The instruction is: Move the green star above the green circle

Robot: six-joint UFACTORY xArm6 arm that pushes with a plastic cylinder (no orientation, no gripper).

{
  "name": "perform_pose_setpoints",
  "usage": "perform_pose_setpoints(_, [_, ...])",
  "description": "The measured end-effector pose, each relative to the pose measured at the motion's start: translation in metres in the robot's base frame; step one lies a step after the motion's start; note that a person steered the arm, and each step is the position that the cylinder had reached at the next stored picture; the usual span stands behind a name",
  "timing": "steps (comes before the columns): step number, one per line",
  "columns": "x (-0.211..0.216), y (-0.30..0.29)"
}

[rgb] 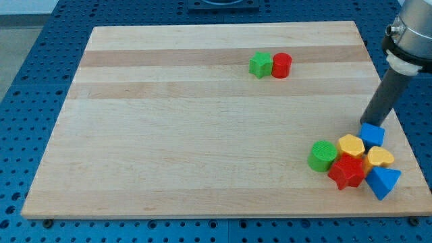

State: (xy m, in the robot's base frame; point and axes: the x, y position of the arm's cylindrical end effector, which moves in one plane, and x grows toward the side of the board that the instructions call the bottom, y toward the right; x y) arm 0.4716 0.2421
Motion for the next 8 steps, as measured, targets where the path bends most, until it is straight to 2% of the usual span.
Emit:
perform_pose_setpoints(1, [-0.012, -0.022])
perform_pose_setpoints(4, [-0.049, -0.171])
perform_pose_setpoints(6, [-0.112, -0.251])
perform_pose_setpoints(7, [-0.140, -0.254])
perform_pose_setpoints(8, [-0.151, -0.222])
